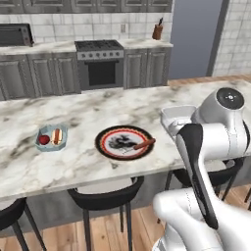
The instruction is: Place one cooked food and one vegetable from the large plate to each tupperware container.
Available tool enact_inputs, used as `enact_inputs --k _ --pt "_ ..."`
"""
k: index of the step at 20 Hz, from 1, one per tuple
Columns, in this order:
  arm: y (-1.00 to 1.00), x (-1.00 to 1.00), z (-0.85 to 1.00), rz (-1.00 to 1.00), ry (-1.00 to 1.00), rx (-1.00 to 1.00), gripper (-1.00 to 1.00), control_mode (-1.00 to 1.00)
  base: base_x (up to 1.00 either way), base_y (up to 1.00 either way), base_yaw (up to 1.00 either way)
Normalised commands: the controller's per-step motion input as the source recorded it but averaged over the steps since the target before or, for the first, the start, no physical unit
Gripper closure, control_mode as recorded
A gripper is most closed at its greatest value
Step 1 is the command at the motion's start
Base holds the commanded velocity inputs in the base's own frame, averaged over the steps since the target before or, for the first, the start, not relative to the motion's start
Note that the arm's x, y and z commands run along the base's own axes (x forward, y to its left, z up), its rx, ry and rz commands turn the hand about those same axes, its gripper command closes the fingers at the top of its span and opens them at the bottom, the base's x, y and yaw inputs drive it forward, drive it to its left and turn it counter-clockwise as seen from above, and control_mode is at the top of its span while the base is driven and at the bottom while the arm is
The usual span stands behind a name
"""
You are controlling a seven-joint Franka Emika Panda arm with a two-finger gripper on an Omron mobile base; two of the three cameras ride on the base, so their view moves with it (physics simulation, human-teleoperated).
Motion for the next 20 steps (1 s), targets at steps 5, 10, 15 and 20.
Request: enact_inputs --k 5,10,15,20 --pt "0.0 0.0 0.0 0.0 0.0 0.0 1.0 1.0 1.0 0.13 -0.02" --pt "0.0 0.0 0.0 0.0 0.0 0.0 1.0 1.0 0.38 -0.61 0.11" --pt "0.0 0.0 0.0 0.0 0.0 0.0 1.0 1.0 0.33 -0.39 0.16" --pt "-0.36 0.06 0.0 -0.07 0.02 0.02 1.0 -1.0 0.03 0.0 0.0"
